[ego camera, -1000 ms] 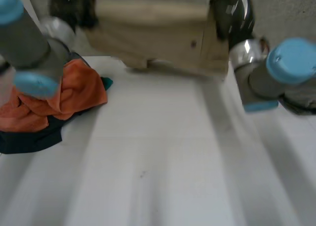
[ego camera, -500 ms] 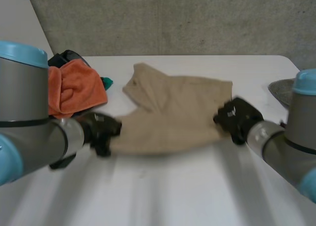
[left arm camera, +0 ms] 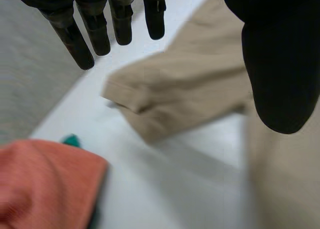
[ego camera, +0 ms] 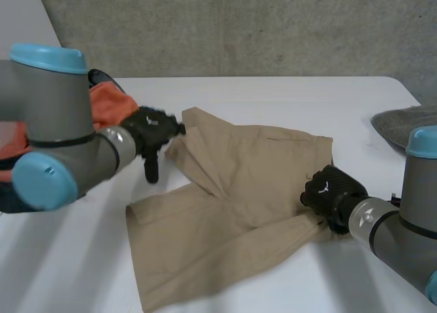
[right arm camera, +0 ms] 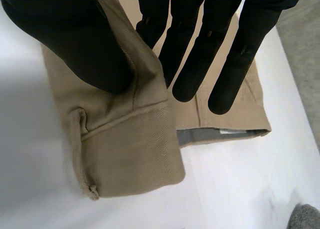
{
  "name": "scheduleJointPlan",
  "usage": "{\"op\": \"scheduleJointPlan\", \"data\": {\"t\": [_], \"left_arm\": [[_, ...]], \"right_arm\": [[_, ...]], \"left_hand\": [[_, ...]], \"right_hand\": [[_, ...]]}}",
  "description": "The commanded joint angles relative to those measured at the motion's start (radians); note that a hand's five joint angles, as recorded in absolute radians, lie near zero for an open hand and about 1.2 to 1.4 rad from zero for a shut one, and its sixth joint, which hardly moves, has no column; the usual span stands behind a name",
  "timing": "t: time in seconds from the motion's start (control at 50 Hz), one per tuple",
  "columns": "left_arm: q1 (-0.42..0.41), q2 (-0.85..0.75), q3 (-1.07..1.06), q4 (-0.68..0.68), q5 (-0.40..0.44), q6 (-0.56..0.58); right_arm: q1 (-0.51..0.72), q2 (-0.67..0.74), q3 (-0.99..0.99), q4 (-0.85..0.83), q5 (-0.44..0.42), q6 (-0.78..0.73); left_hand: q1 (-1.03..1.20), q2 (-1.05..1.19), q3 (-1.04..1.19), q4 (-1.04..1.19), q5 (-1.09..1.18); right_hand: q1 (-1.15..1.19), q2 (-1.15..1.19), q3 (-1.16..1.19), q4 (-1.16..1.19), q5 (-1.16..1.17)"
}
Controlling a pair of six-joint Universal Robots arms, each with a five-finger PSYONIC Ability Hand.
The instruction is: Fold the laundry.
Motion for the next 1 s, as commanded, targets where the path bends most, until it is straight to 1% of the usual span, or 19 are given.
{"op": "scheduleJointPlan", "data": {"t": [0.02,0.12,0.18,0.3,0.4,0.42,0.48,0.5,0.54,0.58,0.62,0.64,0.7,0.72,0.8,0.86,0.94,0.98,1.0], "left_arm": [[0.040,-0.175,0.215,0.026,0.089,0.005],[0.037,-0.281,0.351,0.033,0.176,0.010],[0.029,-0.324,0.402,0.027,0.196,0.019],[0.012,-0.415,0.502,0.003,0.201,0.085],[0.001,-0.473,0.565,-0.023,0.189,0.146],[-0.002,-0.487,0.580,-0.036,0.180,0.160],[-0.005,-0.505,0.600,-0.053,0.163,0.177],[-0.008,-0.513,0.609,-0.062,0.148,0.182],[-0.011,-0.519,0.617,-0.065,0.125,0.183],[-0.015,-0.513,0.617,-0.073,0.076,0.182],[-0.022,-0.505,0.613,-0.082,0.033,0.182],[-0.028,-0.495,0.602,-0.096,-0.019,0.185],[-0.040,-0.478,0.576,-0.128,-0.102,0.189],[-0.046,-0.464,0.555,-0.155,-0.165,0.195],[-0.058,-0.430,0.495,-0.218,-0.309,0.196],[-0.068,-0.409,0.462,-0.235,-0.340,0.186],[-0.077,-0.383,0.430,-0.238,-0.327,0.154],[-0.080,-0.375,0.427,-0.241,-0.325,0.137],[-0.081,-0.370,0.427,-0.244,-0.327,0.131]], "right_arm": [[0.008,0.007,0.003,-0.052,0.005,0.027],[0.011,0.018,0.004,-0.076,0.017,0.036],[0.011,0.022,0.003,-0.082,0.020,0.036],[0.007,0.025,0.006,-0.092,0.023,0.042],[0.005,0.028,0.007,-0.098,0.023,0.047],[0.005,0.031,0.007,-0.101,0.023,0.047],[0.005,0.033,0.007,-0.104,0.023,0.047],[0.005,0.032,0.007,-0.104,0.023,0.048],[0.008,0.028,0.007,-0.108,0.023,0.048],[0.011,0.027,0.009,-0.110,0.023,0.053],[0.014,0.025,0.012,-0.110,0.022,0.057],[0.020,0.024,0.015,-0.110,0.022,0.062],[0.031,0.019,0.021,-0.110,0.023,0.064],[0.036,0.016,0.026,-0.107,0.023,0.062],[0.047,0.007,0.030,-0.101,0.026,0.067],[0.057,0.002,0.033,-0.099,0.028,0.068],[0.074,-0.008,0.039,-0.102,0.029,0.077],[0.085,-0.010,0.041,-0.108,0.033,0.090],[0.088,-0.011,0.041,-0.108,0.034,0.097]], "left_hand": [[0.080,0.079,0.084,0.080,0.086],[0.109,0.108,0.113,0.109,0.115],[0.121,0.120,0.125,0.121,0.127],[0.147,0.146,0.152,0.147,0.153],[0.285,0.284,0.289,0.285,0.291],[0.375,0.374,0.380,0.376,0.382],[0.490,0.489,0.495,0.491,0.496],[0.717,0.717,0.722,0.718,0.724],[1.027,1.026,1.031,1.027,1.033],[1.154,1.153,1.158,1.154,1.160],[1.154,1.153,1.158,1.154,1.160],[1.154,1.153,1.158,1.154,1.160],[1.154,1.153,1.158,1.154,1.160],[1.154,1.153,1.158,1.154,1.160],[1.154,1.153,1.158,1.154,1.160],[1.154,1.153,1.158,1.154,1.160],[1.154,1.153,1.158,1.154,1.160],[0.848,0.847,0.852,0.848,0.854],[0.605,0.604,0.609,0.605,0.611]], "right_hand": [[0.254,0.215,0.203,0.196,0.209],[0.254,0.215,0.203,0.196,0.209],[0.254,0.215,0.203,0.196,0.209],[0.254,0.215,0.203,0.196,0.209],[0.254,0.215,0.203,0.196,0.209],[0.254,0.215,0.203,0.196,0.209],[0.254,0.215,0.203,0.196,0.209],[0.254,0.215,0.203,0.196,0.209],[0.254,0.215,0.203,0.196,0.209],[0.254,0.215,0.203,0.196,0.209],[0.254,0.215,0.203,0.196,0.209],[0.254,0.215,0.203,0.196,0.209],[0.254,0.215,0.203,0.196,0.209],[0.254,0.215,0.203,0.196,0.209],[0.254,0.215,0.203,0.196,0.209],[0.254,0.215,0.203,0.196,0.209],[0.254,0.215,0.203,0.196,0.209],[0.254,0.215,0.203,0.196,0.209],[0.254,0.215,0.203,0.196,0.209]]}}
